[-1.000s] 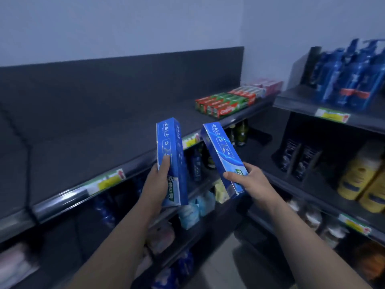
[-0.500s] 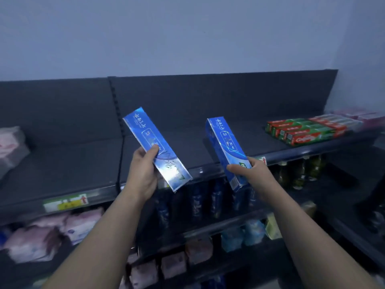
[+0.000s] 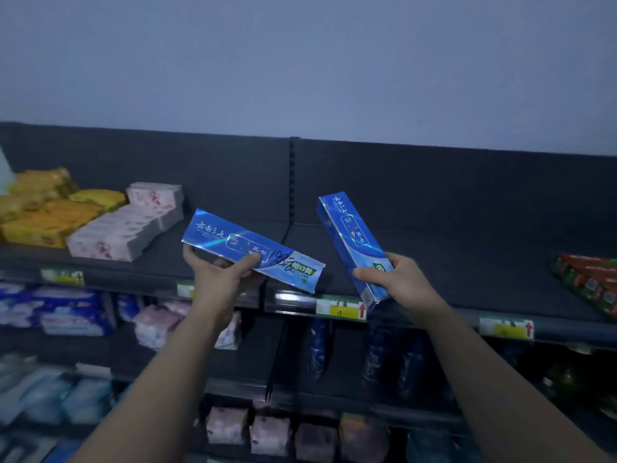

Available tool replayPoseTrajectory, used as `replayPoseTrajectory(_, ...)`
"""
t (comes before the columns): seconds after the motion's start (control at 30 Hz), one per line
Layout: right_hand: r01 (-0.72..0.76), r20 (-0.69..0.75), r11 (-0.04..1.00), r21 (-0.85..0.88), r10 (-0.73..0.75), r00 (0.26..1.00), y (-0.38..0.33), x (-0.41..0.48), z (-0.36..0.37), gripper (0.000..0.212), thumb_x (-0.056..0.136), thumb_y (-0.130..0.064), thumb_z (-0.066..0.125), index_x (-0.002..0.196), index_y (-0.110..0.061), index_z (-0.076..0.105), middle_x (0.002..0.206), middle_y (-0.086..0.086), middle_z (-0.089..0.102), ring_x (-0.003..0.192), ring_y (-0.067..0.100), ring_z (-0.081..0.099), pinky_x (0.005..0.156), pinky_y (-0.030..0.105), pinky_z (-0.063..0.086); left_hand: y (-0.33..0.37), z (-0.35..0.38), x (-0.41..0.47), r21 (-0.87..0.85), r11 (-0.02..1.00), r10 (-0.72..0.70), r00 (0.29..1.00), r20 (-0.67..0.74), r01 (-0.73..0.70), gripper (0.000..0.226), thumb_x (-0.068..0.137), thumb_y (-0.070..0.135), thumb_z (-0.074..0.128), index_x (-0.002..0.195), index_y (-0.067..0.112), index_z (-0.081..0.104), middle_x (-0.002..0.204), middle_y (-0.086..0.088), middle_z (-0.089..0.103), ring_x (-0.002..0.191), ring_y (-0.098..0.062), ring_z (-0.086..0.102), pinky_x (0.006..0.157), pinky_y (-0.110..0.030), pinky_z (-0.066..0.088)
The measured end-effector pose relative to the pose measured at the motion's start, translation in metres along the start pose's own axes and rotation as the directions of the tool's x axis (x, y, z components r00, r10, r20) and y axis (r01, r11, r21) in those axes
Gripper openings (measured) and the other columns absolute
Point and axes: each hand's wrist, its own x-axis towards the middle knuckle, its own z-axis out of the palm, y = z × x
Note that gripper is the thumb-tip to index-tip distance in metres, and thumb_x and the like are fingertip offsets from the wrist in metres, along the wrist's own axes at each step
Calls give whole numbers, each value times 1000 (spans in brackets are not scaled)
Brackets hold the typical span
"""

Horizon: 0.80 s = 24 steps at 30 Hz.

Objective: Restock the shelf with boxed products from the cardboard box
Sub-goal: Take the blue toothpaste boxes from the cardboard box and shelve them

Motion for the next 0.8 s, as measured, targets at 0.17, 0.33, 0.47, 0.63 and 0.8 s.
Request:
replayPoseTrajectory(0.17, -5, 68, 1000, -3, 5, 998, -9, 17, 38, 36, 72, -19, 82, 105, -13, 68, 92, 7, 75, 77, 28, 72, 62, 37, 57, 15, -36, 12, -27, 1000, -3, 998, -58, 1, 71, 86, 2, 66, 132, 29, 19, 104, -19, 60, 88, -38, 67, 74, -44, 59)
replayPoseTrajectory(0.33, 21, 75, 1000, -10, -20, 997, -20, 36, 72, 35, 70, -19, 83, 103, -15, 70, 89, 5, 76, 75, 23, 72, 64, 32, 55, 22, -69, 56, -61, 996, -68, 997, -34, 66, 66, 90, 10, 63, 135, 28, 18, 121, -17, 59, 89, -38, 69, 85, -54, 54)
replayPoseTrajectory(0.47, 23, 29, 1000, -9, -23, 999, -28, 53, 94, 37, 70, -17, 83, 104, -15, 70, 91, 2, 76, 78, 21, 73, 65, 30, 54, 18, -91, 100, 21, 991, -133, 991, -9, 133, 58, 84, 12, 70, 125, 17, 30, 103, -13, 67, 76, -19, 68, 94, -47, 50)
replayPoseTrajectory(0.63, -4, -44, 999, -36, 2, 999, -33, 67, 121, 37, 69, -18, 84, 103, -16, 70, 91, 2, 76, 79, 22, 73, 69, 33, 58, 18, -113, 146, 276, 959, -66, 998, 1, 63, 49, 71, 4, 80, 110, 2, 49, 93, -13, 59, 72, -15, 62, 64, -20, 52)
replayPoseTrajectory(0.8, -34, -136, 999, 2, 34, 990, -31, 72, 142, 35, 70, -17, 84, 103, -13, 70, 88, 5, 76, 75, 23, 72, 64, 34, 57, 21, -131, 175, 509, 858, -112, 992, 59, 66, 75, 54, 22, 92, 118, 9, 53, 106, -2, 66, 92, -17, 64, 83, -31, 52)
